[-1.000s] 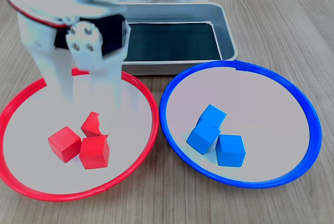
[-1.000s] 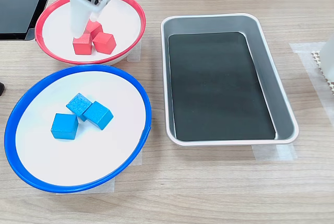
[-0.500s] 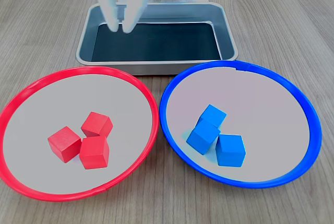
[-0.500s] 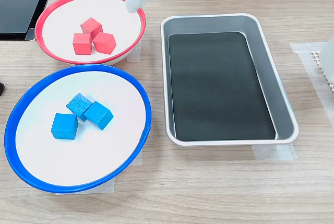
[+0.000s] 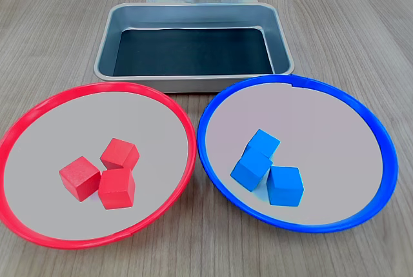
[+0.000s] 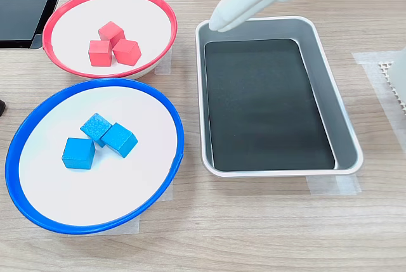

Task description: Relocate any misplaced blocks to their matching dishes.

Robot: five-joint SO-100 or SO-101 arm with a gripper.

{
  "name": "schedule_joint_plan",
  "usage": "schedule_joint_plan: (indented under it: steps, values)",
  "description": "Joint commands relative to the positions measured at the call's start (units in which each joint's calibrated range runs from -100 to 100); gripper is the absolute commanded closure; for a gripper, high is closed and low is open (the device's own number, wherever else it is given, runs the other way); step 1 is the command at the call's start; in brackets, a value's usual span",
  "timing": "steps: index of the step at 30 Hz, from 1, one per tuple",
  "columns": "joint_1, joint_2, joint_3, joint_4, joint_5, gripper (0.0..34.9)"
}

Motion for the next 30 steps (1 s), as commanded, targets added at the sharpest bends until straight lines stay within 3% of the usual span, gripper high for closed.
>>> schedule_joint_plan:
  steps: [1, 7, 13, 21, 30]
  values:
    - [-1.8, -11.8, 8.7, -4.3, -7.4, 34.6]
    - [-1.4, -30.0, 22.1, -6.4, -16.7, 34.6]
    - [-0.4, -43.9, 28.2, 1.4, -24.6, 34.6]
    - [-1.0, -52.7, 35.2, 9.2, -26.0, 34.6]
    - [0.6, -52.8, 41.6, 6.2, -25.7, 34.6]
